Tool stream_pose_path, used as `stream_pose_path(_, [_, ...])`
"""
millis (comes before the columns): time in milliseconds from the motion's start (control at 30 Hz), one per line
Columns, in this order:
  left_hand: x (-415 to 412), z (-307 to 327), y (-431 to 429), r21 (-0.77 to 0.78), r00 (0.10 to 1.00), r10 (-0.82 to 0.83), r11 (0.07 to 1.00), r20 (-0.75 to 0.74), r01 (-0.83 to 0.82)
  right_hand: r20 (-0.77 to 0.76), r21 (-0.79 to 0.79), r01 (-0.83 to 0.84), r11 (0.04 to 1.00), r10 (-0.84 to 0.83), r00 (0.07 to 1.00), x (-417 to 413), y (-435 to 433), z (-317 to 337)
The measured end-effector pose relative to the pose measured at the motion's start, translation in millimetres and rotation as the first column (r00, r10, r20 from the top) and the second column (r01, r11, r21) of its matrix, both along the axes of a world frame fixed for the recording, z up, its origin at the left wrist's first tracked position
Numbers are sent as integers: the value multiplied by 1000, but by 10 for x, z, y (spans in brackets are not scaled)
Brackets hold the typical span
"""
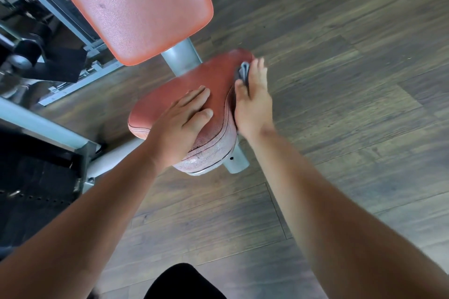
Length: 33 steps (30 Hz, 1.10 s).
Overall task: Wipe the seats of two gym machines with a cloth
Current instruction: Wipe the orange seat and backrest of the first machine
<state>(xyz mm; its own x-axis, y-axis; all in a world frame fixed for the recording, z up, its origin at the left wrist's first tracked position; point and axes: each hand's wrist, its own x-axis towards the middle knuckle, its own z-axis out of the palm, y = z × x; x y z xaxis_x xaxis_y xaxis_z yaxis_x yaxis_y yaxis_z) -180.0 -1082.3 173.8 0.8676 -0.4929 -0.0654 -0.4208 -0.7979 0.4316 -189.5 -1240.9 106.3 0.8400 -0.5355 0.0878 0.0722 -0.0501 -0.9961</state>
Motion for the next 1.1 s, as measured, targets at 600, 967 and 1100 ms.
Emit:
stream_pose_path(600, [21, -6, 11, 37, 1000, -7, 999, 19, 7, -59, 5, -134, 991, 134, 989, -331, 99, 99])
stream_pose_path(967, [-23, 51, 11, 23, 1000, 5, 1000, 25, -5, -86, -28, -93, 995, 90, 992, -721, 241, 224])
stream_pose_path(1100, [-107, 183, 2, 33, 998, 14, 999, 57, -16, -154, -175, -99, 979, 72, 985, -718, 142, 486])
